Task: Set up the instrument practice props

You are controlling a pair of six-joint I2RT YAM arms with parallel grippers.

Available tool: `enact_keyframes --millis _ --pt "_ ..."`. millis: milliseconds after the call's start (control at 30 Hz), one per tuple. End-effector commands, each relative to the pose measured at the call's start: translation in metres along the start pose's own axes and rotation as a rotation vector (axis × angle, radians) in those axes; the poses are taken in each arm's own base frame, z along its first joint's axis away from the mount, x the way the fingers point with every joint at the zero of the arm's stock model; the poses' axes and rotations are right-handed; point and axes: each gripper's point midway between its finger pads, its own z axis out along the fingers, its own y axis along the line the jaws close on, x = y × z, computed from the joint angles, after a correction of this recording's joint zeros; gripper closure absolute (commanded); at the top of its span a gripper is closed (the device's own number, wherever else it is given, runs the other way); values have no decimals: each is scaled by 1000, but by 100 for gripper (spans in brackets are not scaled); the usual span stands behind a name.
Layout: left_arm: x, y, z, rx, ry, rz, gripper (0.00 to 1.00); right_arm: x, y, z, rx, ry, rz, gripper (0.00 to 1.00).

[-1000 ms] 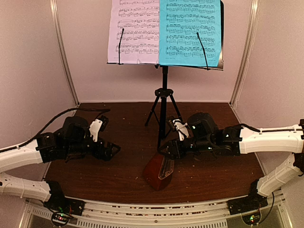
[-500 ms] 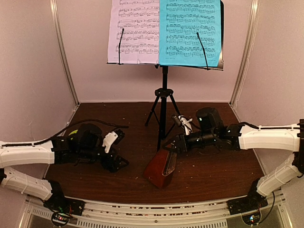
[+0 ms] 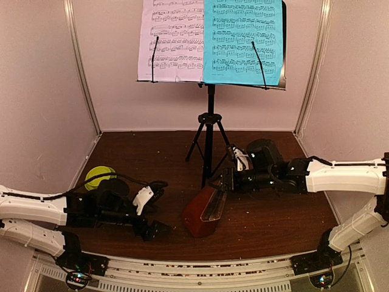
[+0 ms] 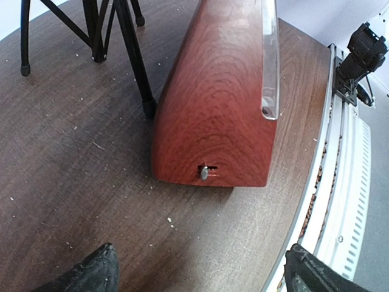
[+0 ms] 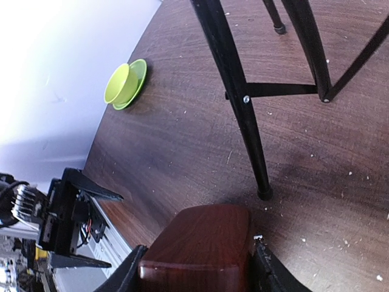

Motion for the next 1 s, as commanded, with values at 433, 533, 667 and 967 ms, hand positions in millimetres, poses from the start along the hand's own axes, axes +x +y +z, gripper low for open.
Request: enact_keyframes --millis 433,533,667,967 --pt "-12 -23 40 30 -192 108 2 -8 29 -10 21 -173 101 100" --pt "-13 -29 45 30 -192 121 2 -6 30 -9 30 -166 90 100" --pt "-12 -32 52 25 -182 123 2 -5 31 -9 36 -166 84 100" --pt "-8 -35 68 34 -151 117 7 -1 35 -4 32 -148 73 100"
